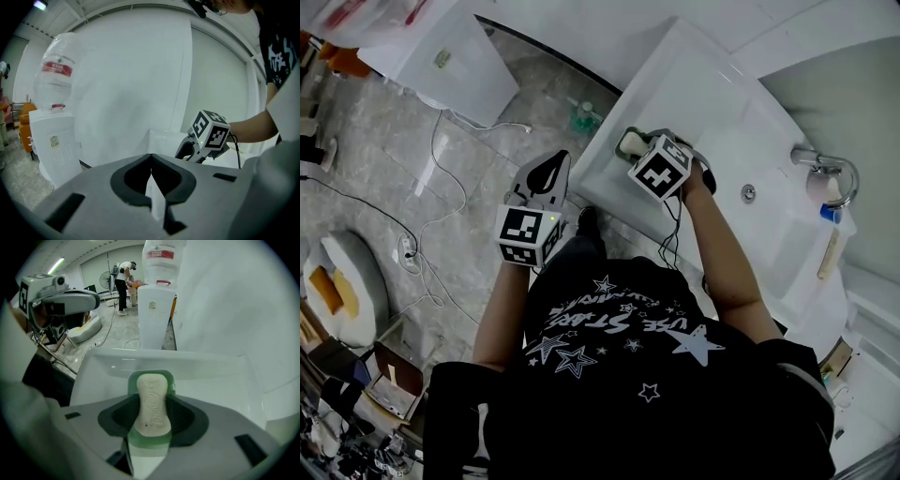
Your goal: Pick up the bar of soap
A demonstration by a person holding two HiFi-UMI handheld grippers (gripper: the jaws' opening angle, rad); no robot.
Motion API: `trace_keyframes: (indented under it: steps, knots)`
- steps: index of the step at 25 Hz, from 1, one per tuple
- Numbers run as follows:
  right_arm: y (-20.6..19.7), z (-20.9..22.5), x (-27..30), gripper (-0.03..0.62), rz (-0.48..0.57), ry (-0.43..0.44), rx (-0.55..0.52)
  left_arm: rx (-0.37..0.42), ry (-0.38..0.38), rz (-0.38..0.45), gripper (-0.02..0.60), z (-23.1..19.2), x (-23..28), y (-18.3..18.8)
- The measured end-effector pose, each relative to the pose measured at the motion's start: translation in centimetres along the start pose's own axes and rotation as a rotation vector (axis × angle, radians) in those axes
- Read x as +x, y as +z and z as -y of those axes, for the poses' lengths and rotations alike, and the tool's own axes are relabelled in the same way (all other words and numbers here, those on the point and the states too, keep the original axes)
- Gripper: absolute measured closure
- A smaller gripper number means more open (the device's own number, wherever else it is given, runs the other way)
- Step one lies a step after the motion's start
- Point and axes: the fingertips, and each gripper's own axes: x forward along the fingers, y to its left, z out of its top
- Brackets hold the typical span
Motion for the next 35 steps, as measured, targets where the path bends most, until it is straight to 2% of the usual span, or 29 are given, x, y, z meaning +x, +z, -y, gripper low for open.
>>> trace_keyframes:
  steps: [5,9,12,16,23,35]
  knots:
    - [-0.3,-0.2,-0.9,0.408,0.03,0.0,-0.004,0.008,0.006,0.002,0.571,1.5,-0.6,-0.1]
    - [-0.2,0.3,-2.8,0.41,0.11,-0.027,0.031,0.013,0.018,0.016,0.571,2.5,-1.0,0.5]
    - [-0.1,0.9,-4.6,0.411,0.223,-0.051,0.083,0.024,0.029,0.022,0.571,3.1,-1.4,0.9]
    - [-0.4,1.6,-7.0,0.411,0.393,-0.073,0.207,0.034,0.03,0.036,0.571,4.3,-1.8,1.1]
    - [-2.0,2.3,-11.4,0.413,0.631,-0.095,0.325,0.044,0.051,0.062,0.571,6.5,-2.6,2.0]
    - [-7.5,-0.4,-16.1,0.414,0.75,-0.059,0.439,0.08,0.075,0.111,0.571,11.8,-5.1,2.1]
